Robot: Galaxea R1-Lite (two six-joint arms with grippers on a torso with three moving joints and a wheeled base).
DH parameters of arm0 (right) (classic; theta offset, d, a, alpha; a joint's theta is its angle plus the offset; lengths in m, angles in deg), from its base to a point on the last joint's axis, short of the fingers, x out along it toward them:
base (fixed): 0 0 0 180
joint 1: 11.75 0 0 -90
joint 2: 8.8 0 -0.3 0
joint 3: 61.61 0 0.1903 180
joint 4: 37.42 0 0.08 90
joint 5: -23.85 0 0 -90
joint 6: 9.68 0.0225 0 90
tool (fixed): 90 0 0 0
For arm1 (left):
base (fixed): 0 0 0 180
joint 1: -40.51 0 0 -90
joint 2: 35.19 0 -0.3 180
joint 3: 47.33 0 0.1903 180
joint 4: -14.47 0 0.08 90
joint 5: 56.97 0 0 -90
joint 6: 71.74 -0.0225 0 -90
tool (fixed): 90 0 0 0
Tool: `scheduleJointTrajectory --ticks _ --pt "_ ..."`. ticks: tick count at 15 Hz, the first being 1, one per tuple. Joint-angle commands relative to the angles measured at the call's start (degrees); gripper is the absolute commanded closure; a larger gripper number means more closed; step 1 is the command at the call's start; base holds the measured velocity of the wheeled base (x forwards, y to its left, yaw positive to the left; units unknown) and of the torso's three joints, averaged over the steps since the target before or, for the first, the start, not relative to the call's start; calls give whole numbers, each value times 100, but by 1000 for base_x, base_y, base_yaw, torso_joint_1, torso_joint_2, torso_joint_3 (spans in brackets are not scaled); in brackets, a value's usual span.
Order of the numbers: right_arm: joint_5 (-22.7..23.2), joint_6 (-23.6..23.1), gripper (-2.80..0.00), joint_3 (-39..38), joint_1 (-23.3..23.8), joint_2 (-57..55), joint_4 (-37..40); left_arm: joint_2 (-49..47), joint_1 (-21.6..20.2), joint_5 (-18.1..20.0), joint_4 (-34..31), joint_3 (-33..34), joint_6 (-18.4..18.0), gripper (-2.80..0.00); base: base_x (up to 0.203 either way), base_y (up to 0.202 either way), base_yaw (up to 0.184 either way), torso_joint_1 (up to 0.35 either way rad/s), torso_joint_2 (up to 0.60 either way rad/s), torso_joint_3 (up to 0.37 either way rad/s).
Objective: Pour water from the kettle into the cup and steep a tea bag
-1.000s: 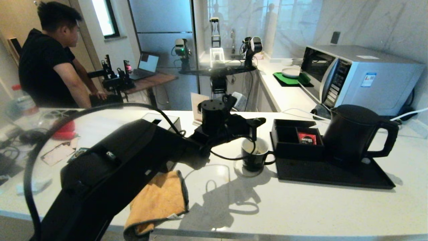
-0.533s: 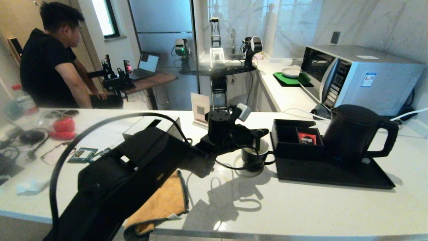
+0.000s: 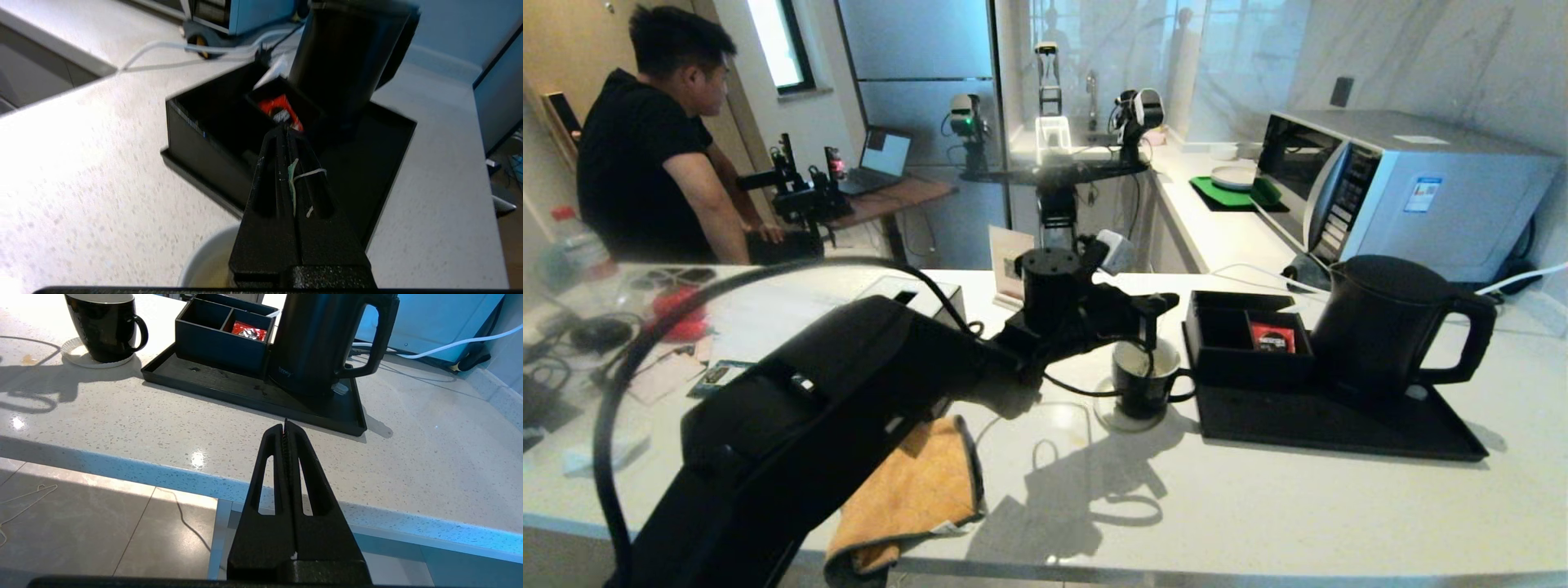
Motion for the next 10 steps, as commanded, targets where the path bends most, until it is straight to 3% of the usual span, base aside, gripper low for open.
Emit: scheduleJointTrajectory --ticks 1,10 --pt "2 -10 0 0 -2 -16 -4 368 -35 19 -45 0 7 0 0 0 0 0 0 0" --pt "2 -10 0 0 -2 -7 -4 521 -67 2 -49 164 7 0 0 0 0 0 0 0"
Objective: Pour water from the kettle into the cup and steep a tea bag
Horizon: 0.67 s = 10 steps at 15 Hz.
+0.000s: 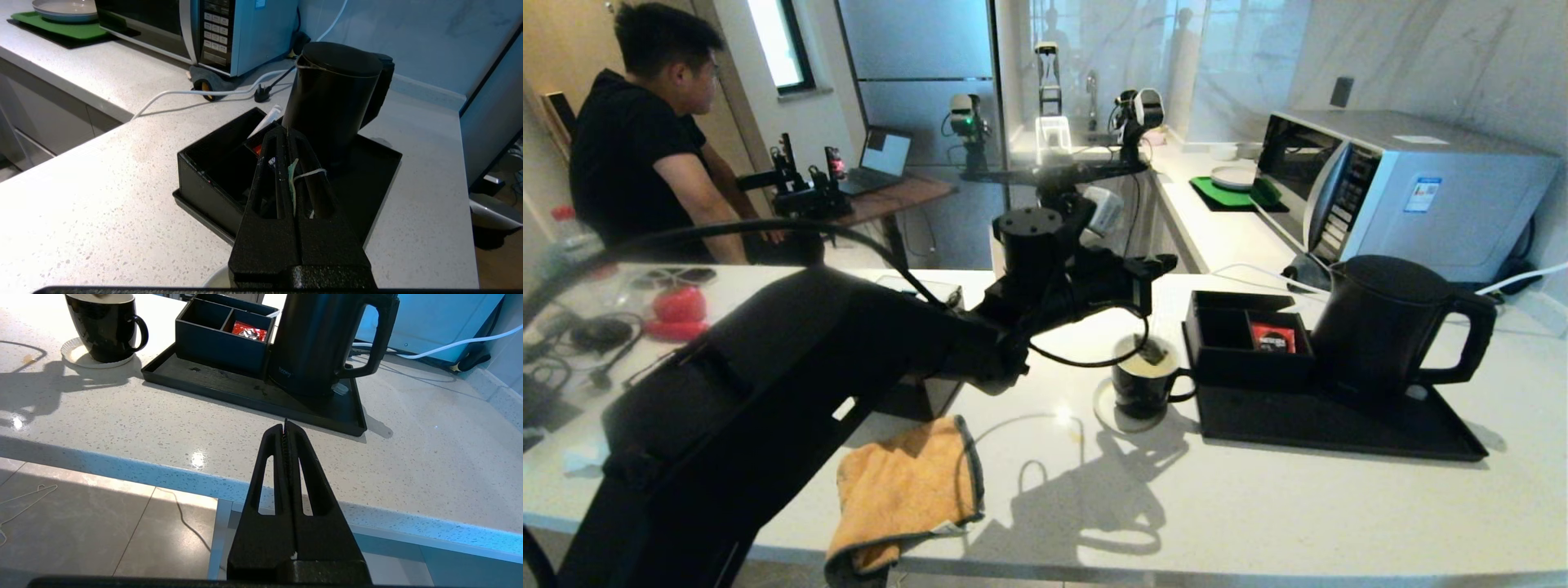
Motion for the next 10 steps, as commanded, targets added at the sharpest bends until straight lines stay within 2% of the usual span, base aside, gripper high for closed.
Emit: scheduleJointTrajectory --ticks 1,10 --pt "4 -10 0 0 -2 -7 -3 -102 4 6 87 169 1 0 0 0 0 0 0 0" --pt "4 -10 0 0 -2 -7 -3 -762 23 4 648 713 -10 0 0 0 0 0 0 0"
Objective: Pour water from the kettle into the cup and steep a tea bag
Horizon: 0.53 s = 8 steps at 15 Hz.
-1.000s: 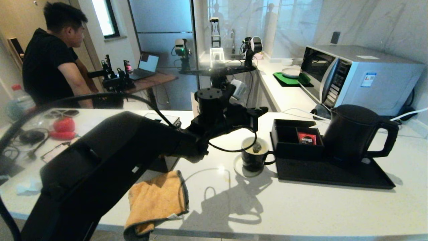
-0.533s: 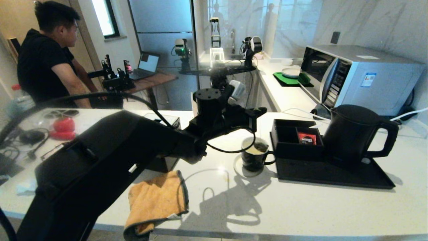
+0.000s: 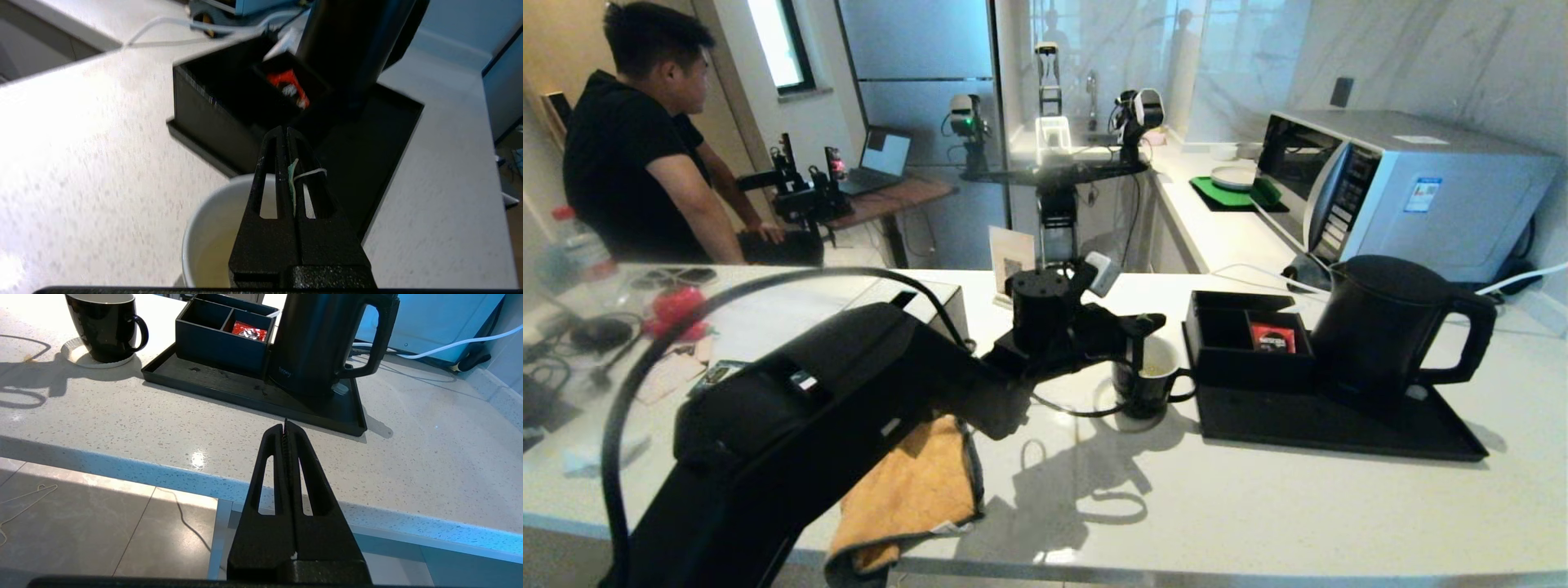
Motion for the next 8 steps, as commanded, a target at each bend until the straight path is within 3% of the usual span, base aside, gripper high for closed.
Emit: scheduleJointTrajectory --ticks 1,8 --pt "0 -10 0 0 -2 -14 -3 -197 12 15 40 28 7 0 0 0 0 0 0 0" --pt "0 -10 0 0 -2 -11 -3 222 32 24 -26 18 7 0 0 0 0 0 0 0"
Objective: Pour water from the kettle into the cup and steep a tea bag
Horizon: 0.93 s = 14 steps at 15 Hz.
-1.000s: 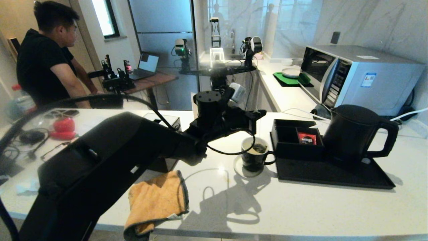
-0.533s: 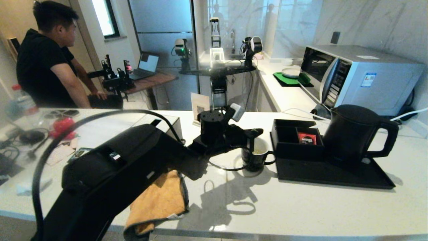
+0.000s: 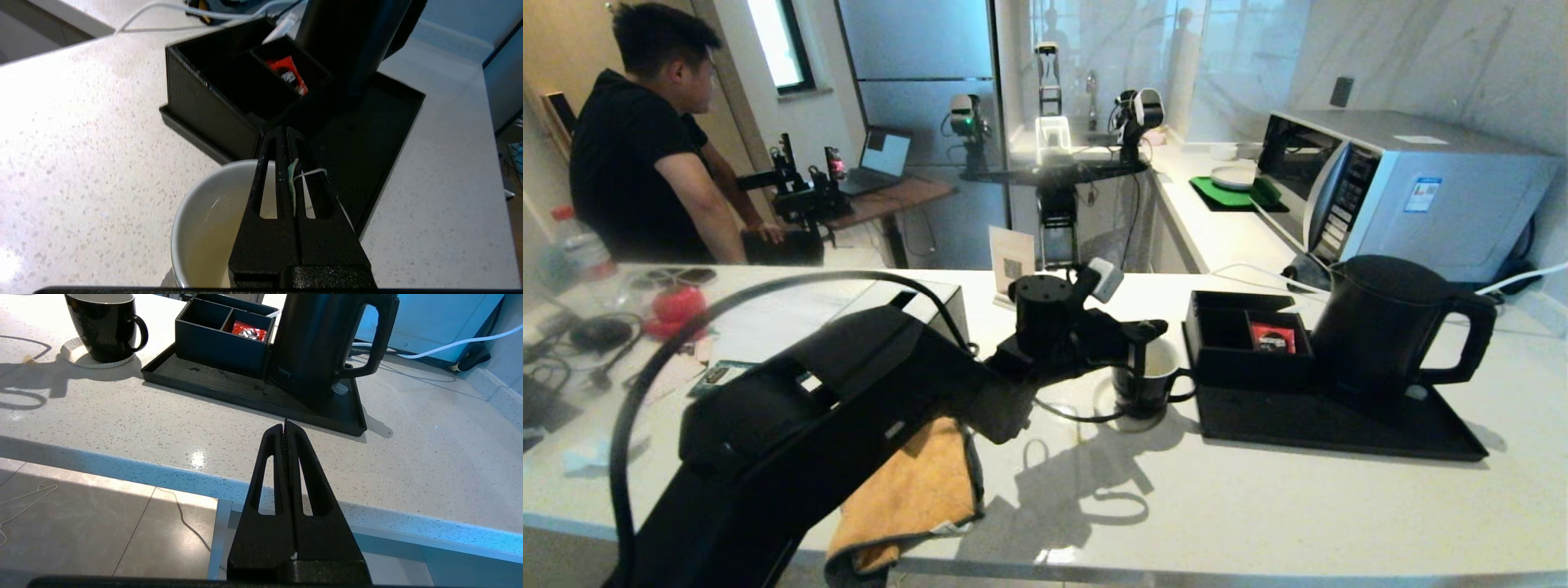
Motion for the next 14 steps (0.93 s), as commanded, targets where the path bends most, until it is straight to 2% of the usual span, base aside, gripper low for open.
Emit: scheduleJointTrajectory --ticks 1,7,14 --pt "4 -12 0 0 -2 -2 -3 337 5 13 -15 -7 8 0 0 0 0 0 0 0" --pt "4 -10 0 0 -2 -2 -3 1063 15 4 -295 -8 -28 0 0 0 0 0 0 0" --pt "4 -12 0 0 -2 -2 -3 1091 34 -31 -252 183 -112 0 0 0 0 0 0 0"
